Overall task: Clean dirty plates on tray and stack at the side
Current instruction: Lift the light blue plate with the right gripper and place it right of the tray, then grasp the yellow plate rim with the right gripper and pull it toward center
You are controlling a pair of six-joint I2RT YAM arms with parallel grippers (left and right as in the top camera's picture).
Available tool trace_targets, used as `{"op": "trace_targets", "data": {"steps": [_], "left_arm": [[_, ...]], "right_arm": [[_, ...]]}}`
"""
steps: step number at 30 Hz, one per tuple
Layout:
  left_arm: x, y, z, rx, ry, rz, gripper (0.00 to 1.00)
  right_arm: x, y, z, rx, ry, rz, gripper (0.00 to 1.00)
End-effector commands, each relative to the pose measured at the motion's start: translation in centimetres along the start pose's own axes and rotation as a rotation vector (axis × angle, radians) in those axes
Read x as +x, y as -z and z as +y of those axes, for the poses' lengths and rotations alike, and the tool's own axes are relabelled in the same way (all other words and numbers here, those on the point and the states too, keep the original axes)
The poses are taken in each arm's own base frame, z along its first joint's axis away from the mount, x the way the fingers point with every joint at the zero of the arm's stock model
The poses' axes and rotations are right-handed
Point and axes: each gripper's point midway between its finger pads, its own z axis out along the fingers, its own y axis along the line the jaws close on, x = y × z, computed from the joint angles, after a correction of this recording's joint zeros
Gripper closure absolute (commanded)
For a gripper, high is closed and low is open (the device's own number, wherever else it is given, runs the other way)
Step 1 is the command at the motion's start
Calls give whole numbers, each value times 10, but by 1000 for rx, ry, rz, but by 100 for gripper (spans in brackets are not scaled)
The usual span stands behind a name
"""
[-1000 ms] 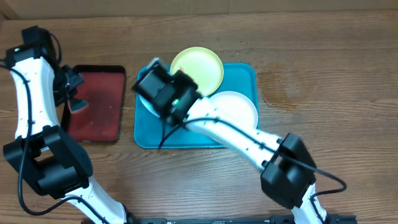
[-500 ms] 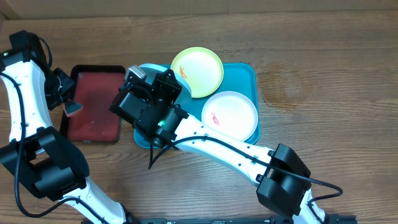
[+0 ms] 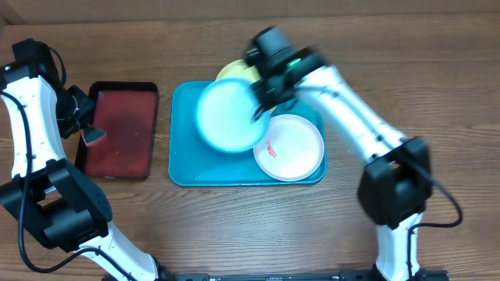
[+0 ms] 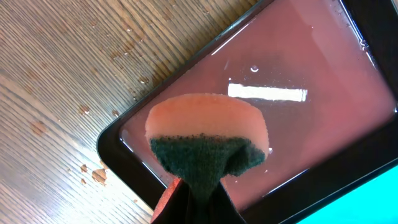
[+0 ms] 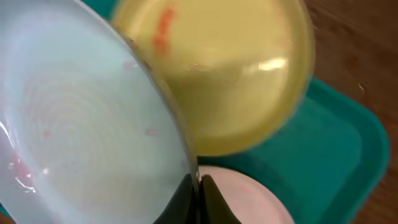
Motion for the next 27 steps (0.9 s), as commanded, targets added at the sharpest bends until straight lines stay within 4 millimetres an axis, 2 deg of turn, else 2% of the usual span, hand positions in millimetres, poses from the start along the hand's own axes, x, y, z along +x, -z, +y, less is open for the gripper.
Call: {"op": "trace_targets", "data": {"steps": [1,4,8,13,17,21,24,27], "left_arm": [[0,0,0,9,17,3,96],[2,0,-3,27,17,11,96],[2,0,-6,42,17,14,96],[2,0,-6,43,17,15,96],[2,0,-6,43,17,15,96],[2,0,-6,43,17,14,96],[2,0,-6,44,17,14,96],[2,0,-6,44,17,14,96]], "right_arm": [[4,36,-52,-125,-218,-17,96],[27,42,-113,-83,-350,7,96],[60,42,-178,-43,-507,21,96],[107,29,-238,-5,-711,25,96],[144,13,-271,36,-803,18,96],[167,5,-289,51,-856,6,96],[177,2,-296,57,-877,2,96],[178,1,-296,58,-878,1,81]]}}
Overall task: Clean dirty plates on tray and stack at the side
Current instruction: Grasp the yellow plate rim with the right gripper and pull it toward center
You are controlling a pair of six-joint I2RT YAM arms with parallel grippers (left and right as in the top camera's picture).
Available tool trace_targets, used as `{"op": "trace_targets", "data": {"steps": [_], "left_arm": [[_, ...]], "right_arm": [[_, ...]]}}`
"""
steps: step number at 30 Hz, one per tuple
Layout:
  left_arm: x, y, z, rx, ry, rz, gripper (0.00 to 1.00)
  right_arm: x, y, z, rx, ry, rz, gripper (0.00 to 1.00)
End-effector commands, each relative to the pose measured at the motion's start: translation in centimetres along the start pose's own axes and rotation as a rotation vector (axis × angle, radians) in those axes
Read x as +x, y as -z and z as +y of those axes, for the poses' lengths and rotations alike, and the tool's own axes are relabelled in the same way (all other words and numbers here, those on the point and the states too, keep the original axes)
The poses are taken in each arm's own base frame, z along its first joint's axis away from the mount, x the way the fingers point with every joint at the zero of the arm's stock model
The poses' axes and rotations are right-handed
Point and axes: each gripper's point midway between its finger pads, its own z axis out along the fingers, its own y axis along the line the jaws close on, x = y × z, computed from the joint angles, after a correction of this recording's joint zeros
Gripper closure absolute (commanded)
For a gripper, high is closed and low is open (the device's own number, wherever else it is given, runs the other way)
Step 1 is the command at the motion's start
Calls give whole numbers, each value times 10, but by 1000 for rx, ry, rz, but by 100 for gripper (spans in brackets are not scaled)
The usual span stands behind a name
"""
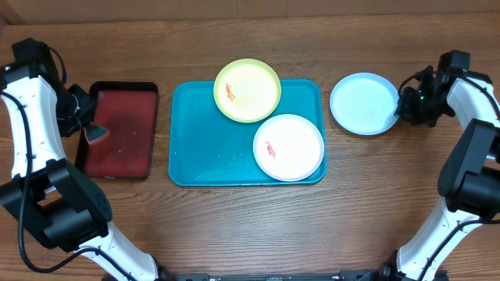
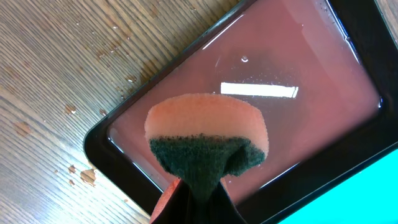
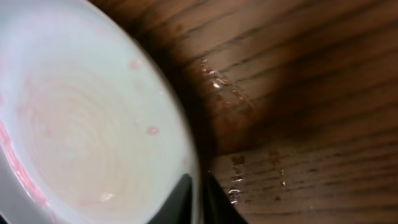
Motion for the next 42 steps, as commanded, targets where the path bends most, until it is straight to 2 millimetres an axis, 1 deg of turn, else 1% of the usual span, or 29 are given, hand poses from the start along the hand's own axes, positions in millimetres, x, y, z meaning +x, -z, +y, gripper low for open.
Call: {"op": "trace_targets", "data": {"steps": [1,2,4,6,7,8,11,14,15,16,18,19,21,22,23,26,27,28,30,32,34,35,38,42], "left_arm": [[1,0,1,6,16,3,96],[1,0,1,6,16,3,96],[1,0,1,5,16,4,96],[1,0,1,6,13,4,96],[1,0,1,6,13,4,96],[1,0,0,10,13,6,96],[2,0,-2,13,10,5,96],[1,0,-5,17,4,0,96],[1,0,-7,19,0,-3,96],[2,0,-9,20,-5,-4,96],[3,1,-13,24,-15,-7,96],[4,1,-16,25,-21,-8,95],[6,1,-21,27,-37,-8,96],[8,1,-25,29,-54,-8,96],[9,1,-28,30,-73,-9,96],[13,2,-35,35,-103,-11,96],[13,2,-37,36,-106,-12,96],[14,2,-39,37,-111,-14,96],[14,2,-41,41,-115,-17,96],[15,2,-42,42,-118,-17,96],[16,2,-42,40,-120,-14,96],[16,2,-42,39,-120,-12,96],[17,2,-42,38,-120,-10,96],[16,2,-42,38,-120,-10,96]], "right_arm": [[-5,9,8,-18,16,-34,72],[-6,9,11,-29,21,-36,64],[-6,14,23,-83,27,-35,58],[-10,28,37,-141,34,-43,44],[-14,39,45,-170,41,-58,41],[-18,50,52,-192,50,-76,39],[-30,91,79,-264,99,-153,38],[-36,127,117,-326,188,-239,37],[-36,136,133,-340,232,-271,37],[-36,139,147,-350,270,-294,37],[-35,137,174,-358,339,-322,36],[-34,135,185,-355,367,-331,34],[-30,121,211,-323,428,-345,34],[-28,111,224,-299,460,-353,34],[-26,104,233,-282,482,-360,34],[-20,68,262,-215,550,-375,34],[-18,54,270,-193,568,-378,33],[-15,36,278,-169,583,-375,32],[-8,4,290,-148,587,-366,30],[2,-20,302,-161,601,-348,30],[14,-45,312,-168,616,-322,34],[20,-55,316,-172,617,-311,37],[37,-77,326,-177,646,-281,41],[54,-93,333,-169,675,-252,49]]}}
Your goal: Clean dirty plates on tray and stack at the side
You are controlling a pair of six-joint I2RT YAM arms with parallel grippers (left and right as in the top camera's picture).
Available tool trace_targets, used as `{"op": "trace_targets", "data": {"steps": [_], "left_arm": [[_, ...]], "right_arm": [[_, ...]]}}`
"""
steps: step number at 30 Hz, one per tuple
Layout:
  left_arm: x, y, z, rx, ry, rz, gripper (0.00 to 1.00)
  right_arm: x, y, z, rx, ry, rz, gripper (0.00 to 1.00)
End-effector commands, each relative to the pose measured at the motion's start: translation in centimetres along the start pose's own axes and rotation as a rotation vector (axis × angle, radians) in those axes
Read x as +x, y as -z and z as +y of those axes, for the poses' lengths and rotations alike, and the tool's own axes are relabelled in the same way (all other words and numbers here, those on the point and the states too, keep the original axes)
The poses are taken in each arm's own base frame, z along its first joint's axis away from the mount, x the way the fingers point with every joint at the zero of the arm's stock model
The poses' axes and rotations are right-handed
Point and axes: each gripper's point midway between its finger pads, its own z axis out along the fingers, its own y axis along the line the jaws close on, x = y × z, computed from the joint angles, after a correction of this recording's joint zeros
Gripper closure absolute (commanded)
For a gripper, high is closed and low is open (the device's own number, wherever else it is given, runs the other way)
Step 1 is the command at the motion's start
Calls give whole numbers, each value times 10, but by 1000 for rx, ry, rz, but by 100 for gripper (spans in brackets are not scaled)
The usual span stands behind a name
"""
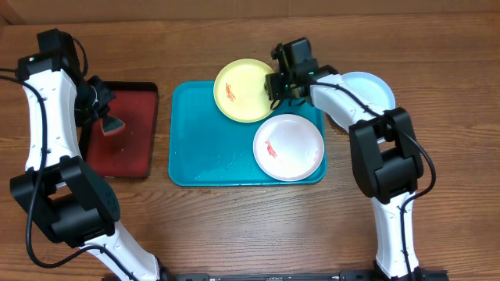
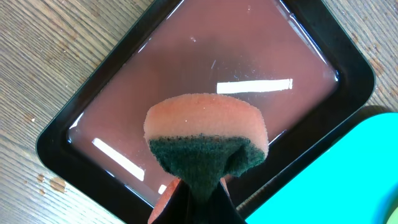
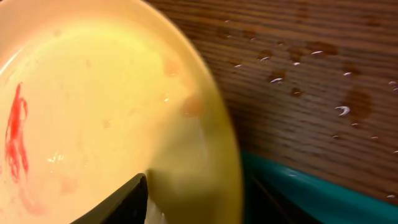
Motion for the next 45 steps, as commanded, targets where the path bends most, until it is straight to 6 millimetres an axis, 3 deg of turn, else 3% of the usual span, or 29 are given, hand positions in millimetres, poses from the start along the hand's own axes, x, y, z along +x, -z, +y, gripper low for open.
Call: {"op": "trace_targets", "data": {"steps": [1,7,15,20,23,33,37,45], "left_arm": [[2,0,-1,3,-18,5,96],[2,0,-1,2,-18,5,96],[6,-5,1,-3,-14,20,96],[18,-36,1,7,-16,42,96],[24,-55,-3,37,-16,48,96],[23,-91,-3,61,-15,-17,96],[26,-110,7,23,-13,-54,94],[16,-108,29,-97,-24,-108,92]], "right_arm": [[0,-4,11,14,14,-10,55],[4,-6,32,-4,45,-4,96],[32,-7,69,-37,-15,83,96],[55,-6,99,-73,1,155,96],[62,-6,107,-77,15,173,96],[85,0,116,-114,-69,276,96],[85,0,116,-117,-69,276,96],[84,-1,117,-118,-69,273,96]]}}
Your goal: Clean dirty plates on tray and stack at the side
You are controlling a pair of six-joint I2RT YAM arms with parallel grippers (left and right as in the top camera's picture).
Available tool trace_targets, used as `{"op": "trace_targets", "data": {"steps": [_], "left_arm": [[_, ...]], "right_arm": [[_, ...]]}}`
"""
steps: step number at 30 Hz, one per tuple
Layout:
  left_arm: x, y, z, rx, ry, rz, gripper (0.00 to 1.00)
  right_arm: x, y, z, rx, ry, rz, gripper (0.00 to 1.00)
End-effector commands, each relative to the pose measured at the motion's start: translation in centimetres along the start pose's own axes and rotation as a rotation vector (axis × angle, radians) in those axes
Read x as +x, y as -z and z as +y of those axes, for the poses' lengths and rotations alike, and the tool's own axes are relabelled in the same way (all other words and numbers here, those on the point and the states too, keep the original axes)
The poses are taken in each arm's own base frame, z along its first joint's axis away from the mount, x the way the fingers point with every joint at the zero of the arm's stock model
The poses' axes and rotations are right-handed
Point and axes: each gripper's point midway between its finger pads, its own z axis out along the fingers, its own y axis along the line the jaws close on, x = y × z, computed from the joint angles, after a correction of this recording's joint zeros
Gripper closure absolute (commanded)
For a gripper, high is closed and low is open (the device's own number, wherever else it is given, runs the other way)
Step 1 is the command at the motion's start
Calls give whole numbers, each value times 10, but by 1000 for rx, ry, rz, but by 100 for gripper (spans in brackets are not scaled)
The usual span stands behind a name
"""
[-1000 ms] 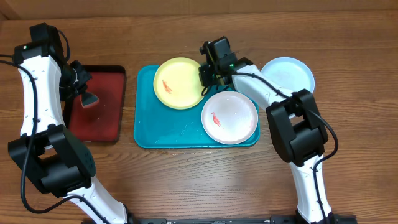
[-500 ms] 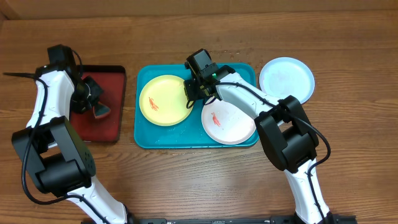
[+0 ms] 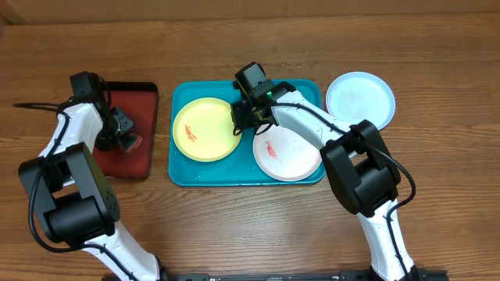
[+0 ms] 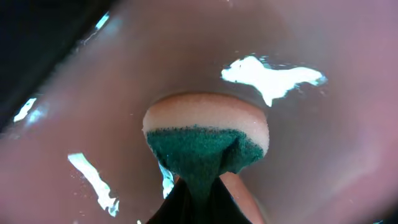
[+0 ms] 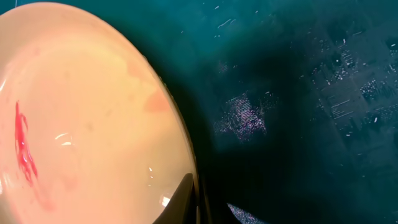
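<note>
A yellow plate (image 3: 206,129) with a red smear lies on the left half of the teal tray (image 3: 301,176). My right gripper (image 3: 242,117) is shut on its right rim; in the right wrist view the plate (image 5: 81,118) fills the left side. A white plate (image 3: 286,154) with a red smear sits on the tray's right half. A pale blue plate (image 3: 360,98) rests on the table right of the tray. My left gripper (image 3: 125,131) is shut on an orange-and-green sponge (image 4: 205,134), low in the reddish water of the black basin (image 3: 145,168).
Wooden table all round, with the basin to the left of the tray and the blue plate to its right. Both arms reach in from the near side.
The yellow plate was at the tray's far edge, half off it; now it lies on the tray's left half, held by my right gripper. My left gripper lowered the sponge into the basin water.
My right gripper first held the pale blue plate over the tray, then had it on the table at the right. It then sat at the yellow plate's rim and now holds that plate on the tray's left half. The left gripper kept the sponge over the basin throughout.
</note>
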Motion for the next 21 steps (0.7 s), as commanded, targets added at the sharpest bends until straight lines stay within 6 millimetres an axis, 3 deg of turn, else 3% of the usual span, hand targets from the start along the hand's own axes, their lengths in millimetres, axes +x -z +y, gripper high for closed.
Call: {"op": "trace_targets", "data": {"steps": [1,7,10,21], "left_arm": [[-9,6,11,-70,-37,-36,94],[-16,38,1,-33,-41,21,95],[-15,43,-4,-11,-41,36,96],[15,-4,6,-25,-45,59,96]], "right_arm": [[12,-7,0,4,-5,38,96],[13,-7,0,4,-5,39,96],[13,-7,0,4,-5,38,96],[13,-8,-1,8,-5,38,96]]}}
